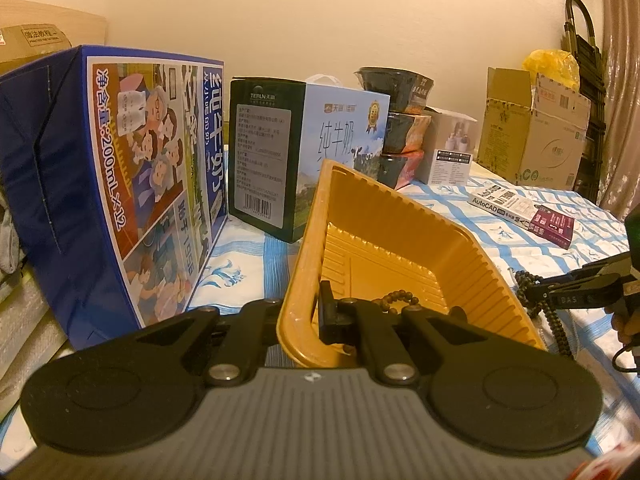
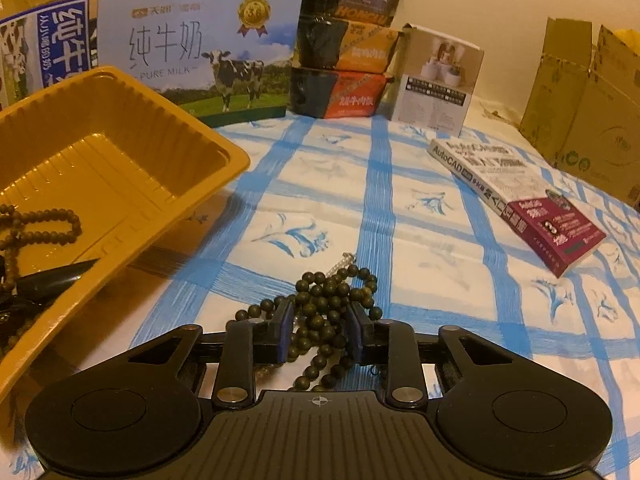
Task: Organize jewelry
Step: 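Grasp a dark bead strand with the right tool and lift it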
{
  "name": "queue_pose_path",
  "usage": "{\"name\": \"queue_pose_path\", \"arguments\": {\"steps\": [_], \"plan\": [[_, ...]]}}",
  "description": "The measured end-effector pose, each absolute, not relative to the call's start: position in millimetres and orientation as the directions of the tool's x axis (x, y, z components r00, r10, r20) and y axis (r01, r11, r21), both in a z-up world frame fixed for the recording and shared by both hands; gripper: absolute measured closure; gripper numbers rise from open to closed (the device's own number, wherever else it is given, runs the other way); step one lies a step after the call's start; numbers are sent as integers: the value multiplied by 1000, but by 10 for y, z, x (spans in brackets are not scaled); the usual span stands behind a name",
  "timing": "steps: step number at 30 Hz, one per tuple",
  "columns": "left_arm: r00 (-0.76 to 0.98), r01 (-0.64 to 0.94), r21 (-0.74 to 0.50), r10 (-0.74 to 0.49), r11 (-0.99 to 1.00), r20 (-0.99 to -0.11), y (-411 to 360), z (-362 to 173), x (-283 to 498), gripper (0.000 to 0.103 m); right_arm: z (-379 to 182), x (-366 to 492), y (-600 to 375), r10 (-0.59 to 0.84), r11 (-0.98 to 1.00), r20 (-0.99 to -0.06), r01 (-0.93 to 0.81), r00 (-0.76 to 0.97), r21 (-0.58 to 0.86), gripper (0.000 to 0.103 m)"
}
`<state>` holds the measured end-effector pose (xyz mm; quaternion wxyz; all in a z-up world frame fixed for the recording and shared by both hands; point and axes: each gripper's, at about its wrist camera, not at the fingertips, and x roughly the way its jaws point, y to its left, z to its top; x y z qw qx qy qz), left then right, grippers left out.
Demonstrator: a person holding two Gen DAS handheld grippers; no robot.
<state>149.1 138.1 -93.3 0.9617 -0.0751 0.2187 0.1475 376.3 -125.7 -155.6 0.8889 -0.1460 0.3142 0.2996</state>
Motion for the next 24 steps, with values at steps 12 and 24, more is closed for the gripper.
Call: {"name": "queue_pose_path", "arguments": {"steps": [12,24], "plan": [[862,-315,-84,248,945,-441,1380,-936,1493,97,-1336,3447,-1494,504,791,-603,-611,618,35,96],[864,-316,-84,250,945,-437,1374,-938,1491,97,-533,2908,-2066,566,819,-447,-535,693,208,96]]}}
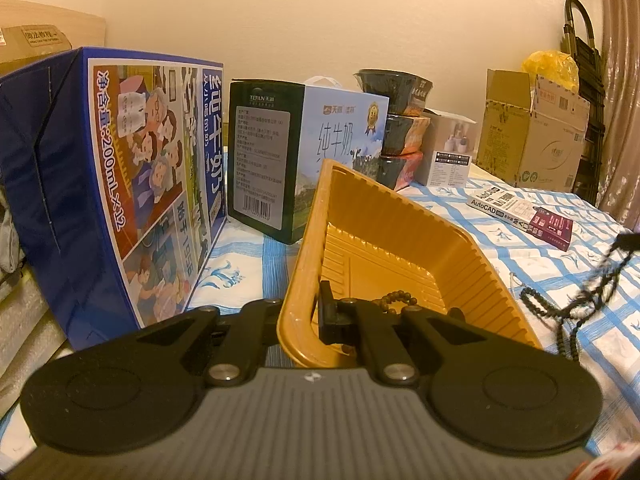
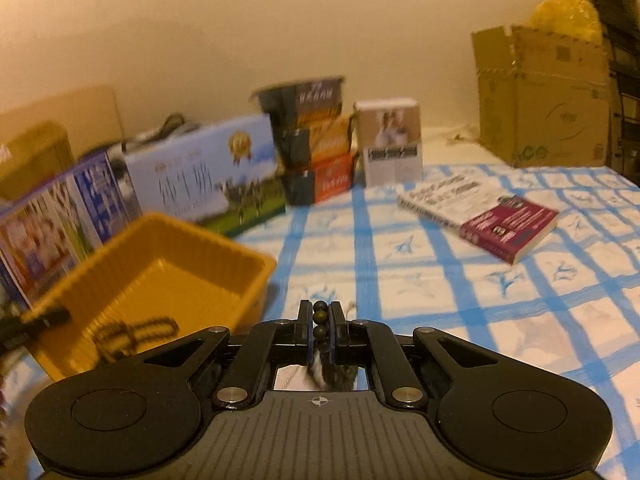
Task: Organize jewelry
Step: 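Grasp a dark bead strand with the right tool and lift it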
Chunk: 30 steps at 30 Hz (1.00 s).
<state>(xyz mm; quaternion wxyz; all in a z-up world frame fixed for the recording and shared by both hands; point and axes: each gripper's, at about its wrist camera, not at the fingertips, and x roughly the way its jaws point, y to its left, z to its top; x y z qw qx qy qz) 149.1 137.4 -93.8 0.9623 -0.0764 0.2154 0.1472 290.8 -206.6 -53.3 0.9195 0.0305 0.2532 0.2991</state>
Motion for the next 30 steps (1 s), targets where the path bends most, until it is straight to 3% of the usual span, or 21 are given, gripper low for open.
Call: {"name": "queue_pose_path", "arguments": {"steps": [24,30], "plan": [[867,-316,-90,249,944,-431,1359,-932,1479,97,539,2245,-2580,556,829,-213,-517,804,212,96],[868,-315,-90,249,945,-430,1358,-924,1472,97,747,2210,-2679,525,848,-200,-489,827,206,96]]}}
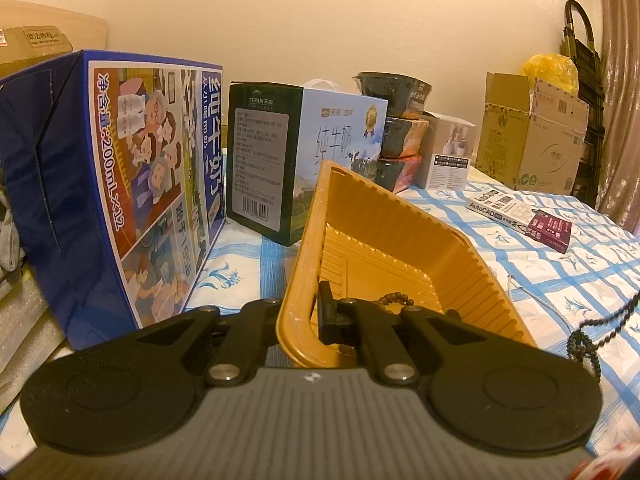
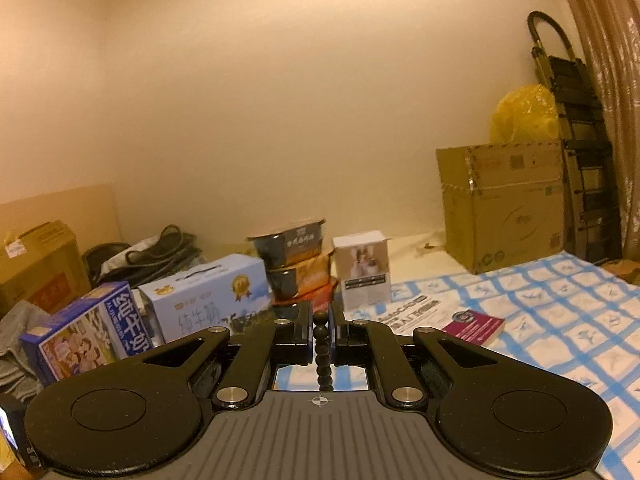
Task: Organize jewelry
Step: 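Grasp a dark bead strand with the right tool and lift it, then lower the right tool back onto the dark bead strand pile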
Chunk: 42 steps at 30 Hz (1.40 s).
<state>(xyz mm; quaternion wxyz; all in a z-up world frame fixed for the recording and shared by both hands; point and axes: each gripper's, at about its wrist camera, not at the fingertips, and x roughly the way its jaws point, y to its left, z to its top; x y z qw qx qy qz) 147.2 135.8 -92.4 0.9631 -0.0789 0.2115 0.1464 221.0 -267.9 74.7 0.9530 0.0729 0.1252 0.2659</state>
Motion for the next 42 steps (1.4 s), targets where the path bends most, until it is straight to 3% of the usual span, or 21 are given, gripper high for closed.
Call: {"name": "queue_pose_path", "arguments": {"steps": [7,12,15,19,28,29,31,32,33,42], "plan": [[872,-308,-90,244,947,-424,1339,-906,1473,97,864,2132,-2722,540,838,-192,-501,820,216,96],[873,-307,-94,241,947,-423,1335,-902,1470,97,488,2402,-2631,520,853,-369,-447,770,270,96],[873,-308,-96,241,947,-424,1336,-904,1465,97,-4,2622,-2562,513,857,-509,-389,691,337,96],[874,-305,-97,239,947,-423,1329,-903,1456,97,-625,2784,-2482,498,867,-630,-328,596,375,96],[872,-307,-96,239,947,-426,1328,-907,1443,97,-1282,2887,-2363,427,902,-753,-297,502,313,95],[872,-308,-97,240,947,-427,1328,-906,1443,97,-1285,2876,-2361,428,901,-746,-303,510,310,92],[872,-308,-98,240,946,-427,1324,-907,1444,97,-1291,2882,-2354,427,902,-744,-299,514,311,77],[872,-309,-97,241,946,-426,1324,-907,1443,97,-1297,2891,-2344,427,902,-742,-295,516,314,62],[872,-309,-98,241,946,-426,1323,-906,1440,97,-1302,2908,-2330,432,901,-739,-293,518,321,54],[871,-308,-95,240,947,-429,1337,-907,1457,97,-1399,2963,-2079,386,913,-756,-339,529,229,54]]}}
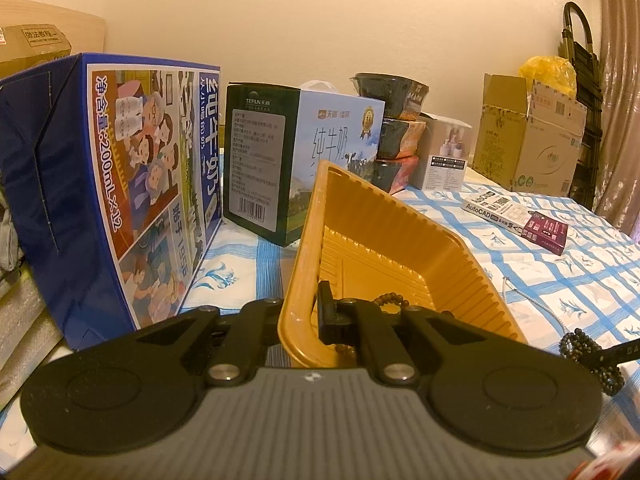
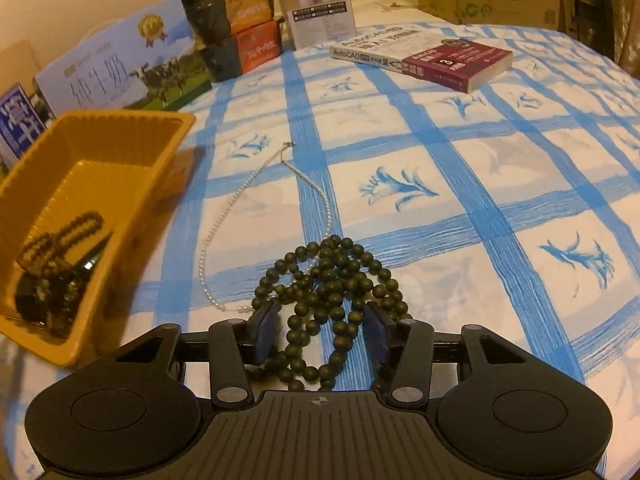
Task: Organize jewelry
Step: 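Lower the right tool back onto the dark bead strand pile, then grasp the long dark bead strand with the right tool and lift it over the tray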
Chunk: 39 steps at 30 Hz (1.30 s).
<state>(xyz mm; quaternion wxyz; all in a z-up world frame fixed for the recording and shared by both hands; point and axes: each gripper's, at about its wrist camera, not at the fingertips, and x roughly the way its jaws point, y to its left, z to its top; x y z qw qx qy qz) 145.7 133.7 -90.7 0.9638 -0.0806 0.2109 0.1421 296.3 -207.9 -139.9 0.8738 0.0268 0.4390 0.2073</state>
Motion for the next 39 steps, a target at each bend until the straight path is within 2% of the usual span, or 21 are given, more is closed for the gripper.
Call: {"name": "queue_pose_path", "arguments": {"steps": [2,3,4,6,12,20,21,30,39], "plan": [[870,-308,-95,240,947,-430,1339,-907,1460,97,-1415,2952,-2022,363,916,-762,-356,537,185,57],[870,-308,-95,240,946,-430,1339,-906,1460,97,-1429,2945,-2004,345,920,-765,-357,544,161,64],[870,-308,-95,241,947,-430,1338,-906,1460,97,-1433,2933,-1999,331,923,-765,-360,552,139,68],[870,-309,-94,242,946,-431,1339,-910,1462,97,-1445,2927,-2035,329,922,-765,-364,554,133,84],[869,-310,-93,242,946,-431,1342,-914,1464,97,-1437,2958,-1944,278,928,-787,-364,551,73,84],[869,-306,-88,241,948,-433,1345,-913,1464,97,-1430,2850,-2015,316,923,-730,-374,605,89,89],[869,-306,-87,241,948,-433,1340,-915,1461,97,-1387,2827,-2051,326,923,-716,-373,617,100,96],[869,-307,-87,241,948,-433,1333,-916,1456,97,-588,2705,-2272,399,907,-574,-398,715,135,96],[872,-305,-93,238,948,-428,1315,-899,1462,97,412,2509,-2364,443,886,-448,-456,777,85,96]]}}
